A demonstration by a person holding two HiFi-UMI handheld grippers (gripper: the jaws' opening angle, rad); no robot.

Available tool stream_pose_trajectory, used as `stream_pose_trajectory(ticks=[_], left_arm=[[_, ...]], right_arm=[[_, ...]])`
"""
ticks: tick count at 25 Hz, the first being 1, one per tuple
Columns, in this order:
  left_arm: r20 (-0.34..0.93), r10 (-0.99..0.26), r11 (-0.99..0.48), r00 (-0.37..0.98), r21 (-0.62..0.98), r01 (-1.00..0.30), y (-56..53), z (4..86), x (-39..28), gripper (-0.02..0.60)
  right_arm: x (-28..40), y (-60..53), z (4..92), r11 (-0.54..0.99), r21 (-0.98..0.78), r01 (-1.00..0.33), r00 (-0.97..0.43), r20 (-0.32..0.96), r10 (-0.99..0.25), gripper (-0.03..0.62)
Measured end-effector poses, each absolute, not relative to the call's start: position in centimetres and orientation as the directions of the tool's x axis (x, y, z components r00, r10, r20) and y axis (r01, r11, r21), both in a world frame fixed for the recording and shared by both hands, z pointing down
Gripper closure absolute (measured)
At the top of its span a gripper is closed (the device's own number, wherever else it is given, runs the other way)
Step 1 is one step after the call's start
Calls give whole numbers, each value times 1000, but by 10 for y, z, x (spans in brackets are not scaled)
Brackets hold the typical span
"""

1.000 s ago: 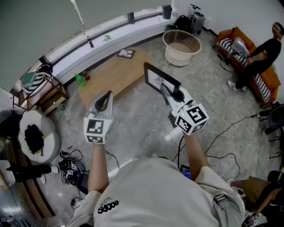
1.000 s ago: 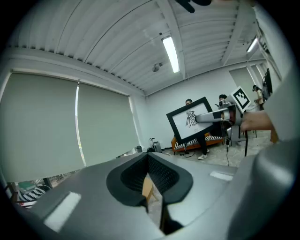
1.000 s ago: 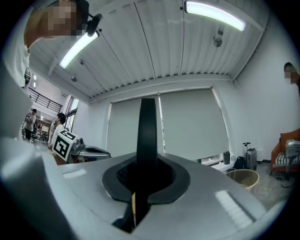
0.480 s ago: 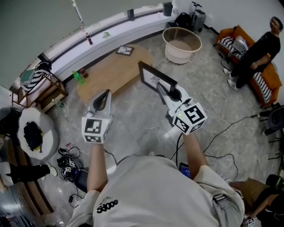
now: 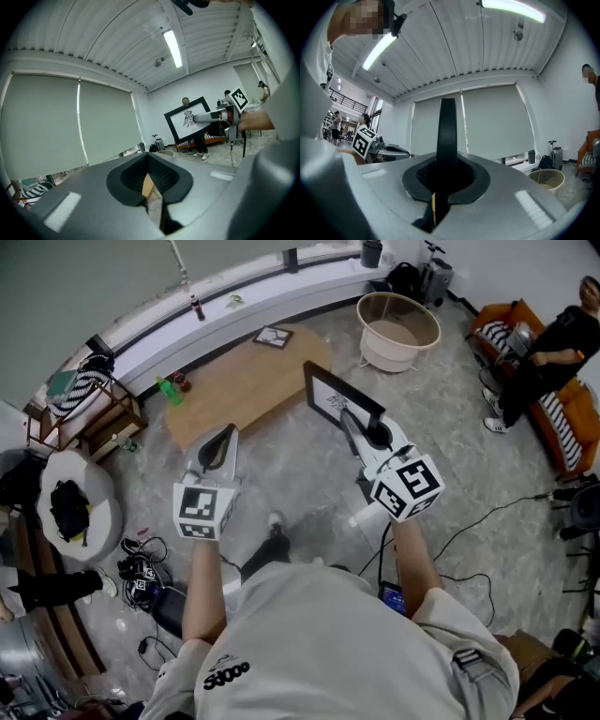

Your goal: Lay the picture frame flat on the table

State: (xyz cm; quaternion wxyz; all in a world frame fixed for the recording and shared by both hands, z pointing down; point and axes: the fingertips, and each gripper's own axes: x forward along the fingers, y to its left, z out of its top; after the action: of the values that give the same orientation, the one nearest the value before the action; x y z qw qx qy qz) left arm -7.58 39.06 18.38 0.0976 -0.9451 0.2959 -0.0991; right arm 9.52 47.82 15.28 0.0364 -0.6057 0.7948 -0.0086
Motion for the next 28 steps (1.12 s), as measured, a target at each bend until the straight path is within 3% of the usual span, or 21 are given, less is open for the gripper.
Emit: stream_pose_trajectory(ticks=[28], left_arm=[[106, -575, -810, 812, -218, -545, 30, 192, -64, 574]], right_arm=[[110, 147, 149, 220, -59, -974, -219, -30, -975, 580]])
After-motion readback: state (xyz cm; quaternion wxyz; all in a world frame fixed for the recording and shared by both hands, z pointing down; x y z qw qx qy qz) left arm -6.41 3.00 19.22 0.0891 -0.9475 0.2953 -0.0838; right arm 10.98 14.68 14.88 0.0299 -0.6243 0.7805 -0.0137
